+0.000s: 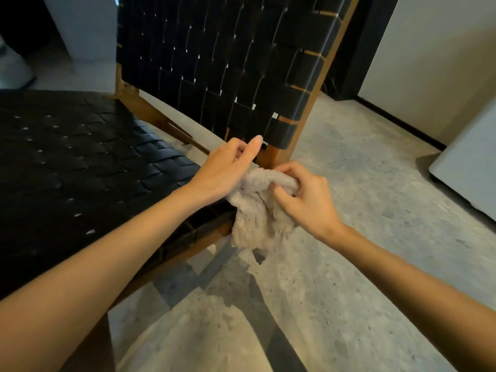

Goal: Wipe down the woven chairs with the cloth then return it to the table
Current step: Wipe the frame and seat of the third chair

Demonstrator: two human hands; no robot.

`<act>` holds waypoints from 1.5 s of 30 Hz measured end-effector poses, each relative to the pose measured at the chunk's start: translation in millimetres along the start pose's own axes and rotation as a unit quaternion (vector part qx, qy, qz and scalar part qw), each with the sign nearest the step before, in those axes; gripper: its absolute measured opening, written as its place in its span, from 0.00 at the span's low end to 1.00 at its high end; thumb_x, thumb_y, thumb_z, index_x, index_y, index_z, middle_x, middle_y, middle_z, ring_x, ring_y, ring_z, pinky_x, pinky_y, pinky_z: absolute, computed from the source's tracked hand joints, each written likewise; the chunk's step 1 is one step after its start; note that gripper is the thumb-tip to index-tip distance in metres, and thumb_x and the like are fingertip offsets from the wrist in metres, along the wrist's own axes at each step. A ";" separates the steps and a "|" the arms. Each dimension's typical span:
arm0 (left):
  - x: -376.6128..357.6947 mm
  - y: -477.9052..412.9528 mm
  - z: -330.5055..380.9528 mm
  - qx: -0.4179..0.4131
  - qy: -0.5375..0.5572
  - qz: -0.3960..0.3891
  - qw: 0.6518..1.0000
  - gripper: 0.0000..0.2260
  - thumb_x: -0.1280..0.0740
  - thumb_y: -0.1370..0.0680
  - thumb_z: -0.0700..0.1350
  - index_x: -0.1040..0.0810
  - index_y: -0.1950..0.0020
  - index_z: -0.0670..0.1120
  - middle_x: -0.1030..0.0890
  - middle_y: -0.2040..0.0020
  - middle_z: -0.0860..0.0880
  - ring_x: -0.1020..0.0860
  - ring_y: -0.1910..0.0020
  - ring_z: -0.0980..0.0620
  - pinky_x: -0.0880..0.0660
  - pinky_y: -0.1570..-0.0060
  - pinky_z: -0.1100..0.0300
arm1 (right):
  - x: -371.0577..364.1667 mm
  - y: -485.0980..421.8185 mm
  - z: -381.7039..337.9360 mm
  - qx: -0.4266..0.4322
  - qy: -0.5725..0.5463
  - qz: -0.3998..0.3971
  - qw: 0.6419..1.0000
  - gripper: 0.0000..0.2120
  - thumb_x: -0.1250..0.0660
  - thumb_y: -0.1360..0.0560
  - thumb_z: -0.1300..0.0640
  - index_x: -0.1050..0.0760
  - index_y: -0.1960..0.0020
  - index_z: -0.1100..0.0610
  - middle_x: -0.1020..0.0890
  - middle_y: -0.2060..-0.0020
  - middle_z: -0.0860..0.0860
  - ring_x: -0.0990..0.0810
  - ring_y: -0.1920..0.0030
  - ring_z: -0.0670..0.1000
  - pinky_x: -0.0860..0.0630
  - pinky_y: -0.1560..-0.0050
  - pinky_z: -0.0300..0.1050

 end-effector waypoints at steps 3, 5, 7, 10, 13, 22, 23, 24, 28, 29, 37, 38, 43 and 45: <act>-16.1 25.6 5.9 0.014 -0.068 -0.005 0.998 0.29 0.42 0.36 0.77 0.32 0.47 0.57 0.29 0.50 0.60 0.30 0.49 0.61 0.30 0.55 0.61 | 13.5 -3.0 10.2 0.003 -0.056 0.066 0.996 0.09 0.32 0.29 0.64 0.22 0.53 0.51 0.21 0.63 0.38 0.22 0.60 0.37 0.31 0.61 0.27; -28.2 39.0 4.2 0.001 -0.155 0.019 0.988 0.27 0.35 0.37 0.72 0.35 0.47 0.58 0.30 0.50 0.59 0.32 0.50 0.61 0.31 0.56 0.64 | 19.9 -2.7 18.9 0.007 -0.067 0.055 0.996 0.11 0.33 0.29 0.66 0.21 0.53 0.51 0.21 0.61 0.37 0.22 0.59 0.35 0.31 0.59 0.26; -33.9 49.0 2.5 -0.004 -0.173 0.055 0.983 0.18 0.30 0.31 0.59 0.34 0.49 0.58 0.29 0.52 0.59 0.31 0.51 0.61 0.34 0.59 0.67 | 25.1 0.2 29.0 0.013 -0.066 0.027 0.997 0.11 0.33 0.29 0.67 0.20 0.51 0.54 0.20 0.59 0.39 0.22 0.57 0.36 0.31 0.57 0.26; -30.7 67.4 2.6 0.014 -0.195 0.105 0.975 0.10 0.31 0.26 0.47 0.30 0.52 0.58 0.26 0.57 0.60 0.29 0.54 0.61 0.34 0.63 0.68 | 33.2 5.6 41.4 0.016 -0.072 -0.006 0.997 0.11 0.33 0.28 0.68 0.19 0.50 0.55 0.20 0.57 0.43 0.23 0.55 0.39 0.29 0.56 0.27; -23.3 89.8 9.0 0.048 -0.187 0.136 0.972 0.07 0.33 0.24 0.49 0.28 0.49 0.57 0.22 0.55 0.58 0.25 0.53 0.59 0.28 0.56 0.62 | 34.3 5.6 49.2 -0.003 -0.055 -0.064 0.996 0.11 0.33 0.26 0.64 0.20 0.50 0.50 0.20 0.59 0.41 0.22 0.55 0.43 0.27 0.56 0.36; -15.5 137.5 17.4 -0.015 -0.499 0.188 0.846 0.16 0.31 0.25 0.45 0.27 0.38 0.49 0.25 0.45 0.46 0.29 0.48 0.46 0.39 0.49 0.56 | -11.4 5.1 21.3 0.048 0.121 -0.066 0.989 0.08 0.32 0.25 0.55 0.23 0.45 0.49 0.19 0.59 0.51 0.21 0.59 0.53 0.28 0.65 0.44; -18.1 137.6 17.5 -0.028 -0.523 0.168 0.835 0.22 0.27 0.29 0.44 0.29 0.38 0.49 0.28 0.42 0.44 0.31 0.45 0.44 0.37 0.47 0.54 | -17.9 6.2 22.1 0.018 0.085 -0.074 0.993 0.09 0.33 0.24 0.56 0.26 0.44 0.49 0.19 0.60 0.51 0.20 0.60 0.53 0.25 0.65 0.45; -21.1 136.5 17.3 -0.056 -0.547 0.146 0.822 0.27 0.24 0.33 0.43 0.29 0.37 0.48 0.30 0.39 0.43 0.33 0.43 0.43 0.36 0.47 0.53 | -23.4 7.5 23.6 -0.006 0.038 -0.082 0.996 0.09 0.34 0.23 0.58 0.28 0.44 0.50 0.19 0.60 0.50 0.20 0.61 0.52 0.24 0.65 0.45; -38.7 132.6 5.7 -0.133 -0.648 0.065 0.747 0.36 0.23 0.40 0.40 0.28 0.32 0.45 0.25 0.35 0.44 0.27 0.38 0.44 0.29 0.44 0.53 | -32.4 9.8 33.7 -0.028 -0.097 -0.096 0.990 0.09 0.33 0.24 0.60 0.26 0.45 0.54 0.19 0.56 0.47 0.19 0.57 0.45 0.23 0.59 0.35; -42.5 131.4 0.0 -0.113 -0.660 0.060 0.741 0.37 0.23 0.37 0.43 0.31 0.29 0.45 0.26 0.32 0.45 0.27 0.36 0.45 0.28 0.41 0.54 | -32.3 9.3 35.9 -0.035 -0.112 -0.097 0.988 0.08 0.32 0.24 0.58 0.26 0.45 0.53 0.18 0.55 0.47 0.19 0.55 0.44 0.21 0.56 0.36; -44.3 120.8 -26.9 -0.070 -0.737 0.077 0.668 0.39 0.32 0.25 0.53 0.51 0.24 0.42 0.42 0.24 0.44 0.40 0.26 0.46 0.34 0.33 0.52 | -38.2 7.4 30.9 -0.045 -0.130 -0.129 0.982 0.06 0.33 0.23 0.56 0.24 0.46 0.54 0.18 0.59 0.50 0.19 0.57 0.47 0.21 0.54 0.51; -43.2 123.2 -27.5 -0.068 -0.741 0.076 0.664 0.39 0.32 0.25 0.52 0.51 0.24 0.42 0.42 0.24 0.45 0.39 0.26 0.46 0.35 0.33 0.53 | -39.4 8.9 28.1 -0.043 -0.133 -0.144 0.980 0.06 0.34 0.22 0.56 0.25 0.46 0.55 0.18 0.59 0.51 0.19 0.57 0.47 0.21 0.54 0.51; -32.0 158.4 -35.7 -0.072 -0.761 0.113 0.634 0.35 0.40 0.26 0.40 0.55 0.23 0.44 0.48 0.22 0.46 0.44 0.25 0.47 0.47 0.30 0.50 | -45.4 15.4 10.1 -0.042 -0.138 -0.187 0.972 0.07 0.36 0.21 0.59 0.26 0.44 0.56 0.17 0.61 0.50 0.18 0.59 0.42 0.22 0.55 0.41; -22.7 173.6 -37.9 -0.078 -0.764 0.125 0.628 0.32 0.48 0.26 0.38 0.56 0.23 0.44 0.51 0.22 0.45 0.45 0.24 0.46 0.48 0.30 0.49 | -46.3 17.3 -0.3 -0.022 -0.130 -0.204 0.970 0.07 0.35 0.21 0.58 0.26 0.44 0.56 0.17 0.62 0.48 0.19 0.60 0.39 0.26 0.59 0.31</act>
Point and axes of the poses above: each hand's wrist, its own y-axis away from the middle knuckle, its own x-axis out of the back of the hand, z = x × y, the point moved 2 cm from there along -y, towards the middle knuckle
